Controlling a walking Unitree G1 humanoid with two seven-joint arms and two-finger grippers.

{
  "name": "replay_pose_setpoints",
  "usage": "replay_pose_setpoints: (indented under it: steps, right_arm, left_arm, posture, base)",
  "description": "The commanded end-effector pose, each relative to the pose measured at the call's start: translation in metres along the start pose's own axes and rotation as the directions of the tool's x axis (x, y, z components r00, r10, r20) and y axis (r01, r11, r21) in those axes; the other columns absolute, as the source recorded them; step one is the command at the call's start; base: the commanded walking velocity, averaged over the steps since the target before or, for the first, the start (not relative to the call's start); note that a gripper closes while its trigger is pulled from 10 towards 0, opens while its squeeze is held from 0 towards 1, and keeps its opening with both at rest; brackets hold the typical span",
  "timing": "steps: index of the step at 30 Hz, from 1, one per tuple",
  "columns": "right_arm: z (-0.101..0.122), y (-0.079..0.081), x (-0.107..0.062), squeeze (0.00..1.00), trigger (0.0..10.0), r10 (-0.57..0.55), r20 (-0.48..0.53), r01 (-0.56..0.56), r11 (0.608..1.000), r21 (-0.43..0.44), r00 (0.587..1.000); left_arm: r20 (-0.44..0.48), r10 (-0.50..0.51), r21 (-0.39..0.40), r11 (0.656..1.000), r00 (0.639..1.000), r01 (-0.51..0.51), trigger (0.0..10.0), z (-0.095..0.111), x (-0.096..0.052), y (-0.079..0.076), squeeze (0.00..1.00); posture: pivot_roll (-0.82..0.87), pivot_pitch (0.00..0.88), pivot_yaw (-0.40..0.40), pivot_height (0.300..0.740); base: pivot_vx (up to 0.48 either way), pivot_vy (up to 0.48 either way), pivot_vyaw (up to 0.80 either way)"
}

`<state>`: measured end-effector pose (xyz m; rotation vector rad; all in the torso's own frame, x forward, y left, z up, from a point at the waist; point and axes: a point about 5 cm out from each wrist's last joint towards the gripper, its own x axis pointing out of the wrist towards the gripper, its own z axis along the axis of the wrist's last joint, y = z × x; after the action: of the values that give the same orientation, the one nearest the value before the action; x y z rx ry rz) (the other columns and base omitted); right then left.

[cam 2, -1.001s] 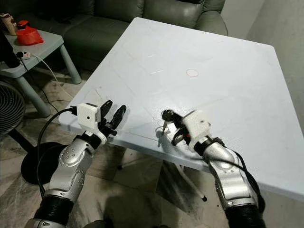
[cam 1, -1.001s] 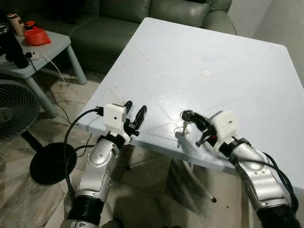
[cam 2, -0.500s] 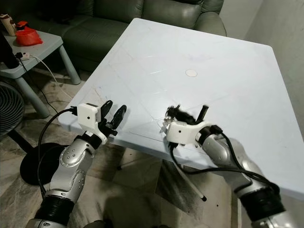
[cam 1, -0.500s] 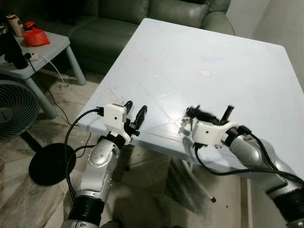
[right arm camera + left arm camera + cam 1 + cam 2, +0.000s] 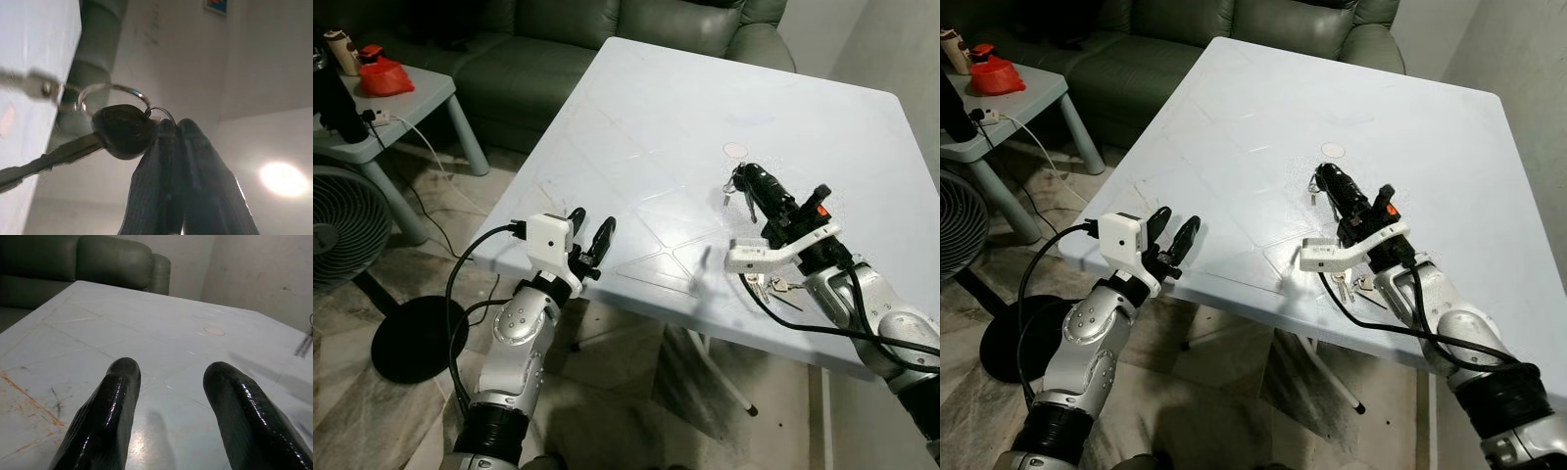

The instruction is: Hang keys on a hook

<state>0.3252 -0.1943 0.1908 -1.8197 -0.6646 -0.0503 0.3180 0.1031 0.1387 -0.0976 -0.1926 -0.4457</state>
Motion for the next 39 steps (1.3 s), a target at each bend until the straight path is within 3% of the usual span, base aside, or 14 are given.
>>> replay_pose_setpoints:
  steps: [1, 5, 7, 10, 12, 14, 19, 23, 25, 31, 35, 36, 37, 39]
  right_arm:
    - [0.007, 0.019, -0.012, 0.00, 10.0, 0.069, 0.037, -0.068, 0.998, -0.014, 0.997]
    - [0.021, 0.031, -0.021, 0.00, 10.0, 0.100, 0.100, -0.104, 0.994, 0.033, 0.990]
    - [0.036, 0.040, -0.029, 0.00, 10.0, 0.199, 0.148, -0.229, 0.946, 0.228, 0.969]
    - [0.055, 0.039, -0.037, 0.00, 10.0, 0.218, 0.315, -0.296, 0.928, 0.225, 0.924]
    - [0.067, 0.044, -0.046, 0.00, 10.0, 0.313, 0.368, -0.454, 0.793, 0.406, 0.875]
    - [0.071, 0.049, -0.051, 0.00, 10.0, 0.397, 0.390, -0.551, 0.684, 0.478, 0.831]
    - [0.069, 0.050, -0.058, 0.00, 10.0, 0.460, 0.449, -0.630, 0.676, 0.382, 0.766]
    - [0.061, 0.044, -0.051, 0.00, 10.0, 0.465, 0.441, -0.627, 0.684, 0.371, 0.768]
    - [0.059, 0.045, -0.053, 0.00, 10.0, 0.498, 0.450, -0.662, 0.652, 0.370, 0.741]
    - [0.042, 0.043, -0.048, 0.00, 10.0, 0.511, 0.356, -0.610, 0.743, 0.274, 0.782]
    - [0.026, 0.035, -0.034, 0.00, 10.0, 0.432, 0.233, -0.482, 0.843, 0.237, 0.871]
    - [0.017, 0.026, -0.025, 0.00, 10.0, 0.354, 0.159, -0.382, 0.901, 0.208, 0.922]
    - [0.017, 0.026, -0.025, 0.00, 10.0, 0.354, 0.159, -0.382, 0.901, 0.208, 0.922]
    - [0.009, 0.013, -0.015, 0.00, 10.0, 0.240, 0.112, -0.256, 0.955, 0.153, 0.964]
  left_arm:
    - [0.003, 0.009, -0.002, 1.000, 1.000, -0.009, 10.0, 0.000, -0.001, 0.001, 0.00]
    - [0.004, 0.010, -0.001, 1.000, 1.000, -0.010, 10.0, 0.000, -0.001, 0.001, 0.00]
    - [0.004, 0.014, -0.003, 1.000, 1.000, -0.014, 10.0, 0.000, -0.001, 0.002, 0.00]
    - [0.003, 0.015, -0.003, 1.000, 1.000, -0.015, 10.0, 0.000, -0.002, 0.002, 0.00]
    - [0.004, 0.017, -0.008, 1.000, 1.000, -0.017, 10.0, 0.000, -0.002, 0.003, 0.00]
    - [0.003, 0.017, -0.008, 1.000, 1.000, -0.017, 10.0, 0.000, -0.002, 0.003, 0.00]
    - [0.003, 0.021, -0.008, 1.000, 1.000, -0.021, 10.0, 0.000, -0.002, 0.003, 0.00]
    - [0.002, 0.023, -0.010, 1.000, 1.000, -0.023, 10.0, 0.000, -0.003, 0.003, 0.00]
    - [0.002, 0.024, -0.010, 1.000, 1.000, -0.024, 10.0, 0.000, -0.004, 0.003, 0.00]
    - [0.004, 0.028, -0.013, 1.000, 1.000, -0.028, 10.0, -0.001, -0.004, 0.002, 0.00]
    - [0.005, 0.030, -0.015, 0.999, 1.000, -0.030, 10.0, -0.001, -0.004, 0.002, 0.00]
    - [0.006, 0.030, -0.014, 0.999, 1.000, -0.030, 10.0, 0.000, -0.004, 0.002, 0.00]
    - [0.006, 0.030, -0.014, 0.999, 1.000, -0.030, 10.0, 0.000, -0.004, 0.002, 0.00]
    - [0.008, 0.031, -0.014, 0.999, 0.999, -0.031, 10.0, 0.000, -0.003, 0.003, 0.00]
  posture:
    - [-0.01, 0.142, -0.046, 0.740]
    - [-0.01, 0.143, -0.049, 0.740]
    - [-0.01, 0.147, -0.050, 0.740]
    - [-0.01, 0.151, -0.048, 0.740]
    - [-0.01, 0.153, -0.047, 0.740]
    - [-0.02, 0.155, -0.047, 0.740]
    - [-0.01, 0.157, -0.049, 0.740]
    - [-0.02, 0.161, -0.053, 0.740]
    - [-0.02, 0.163, -0.053, 0.740]
    - [-0.02, 0.166, -0.058, 0.740]
    - [-0.02, 0.166, -0.057, 0.740]
    - [-0.02, 0.167, -0.055, 0.740]
    - [-0.02, 0.167, -0.055, 0.740]
    - [-0.02, 0.166, -0.055, 0.740]
  base:
    - [0.000, 0.000, 0.00]
    - [0.000, 0.000, 0.00]
    - [0.000, 0.000, 0.00]
    - [0.000, 0.000, 0.00]
    - [0.000, 0.000, 0.00]
    - [0.000, 0.000, 0.00]
    - [0.000, 0.000, 0.00]
    - [0.000, 0.000, 0.00]
    - [0.000, 0.000, 0.00]
    - [0.000, 0.000, 0.00]
    - [0.000, 0.000, 0.00]
    - [0.000, 0.000, 0.00]
    - [0.000, 0.000, 0.00]
    - [0.000, 0.000, 0.00]
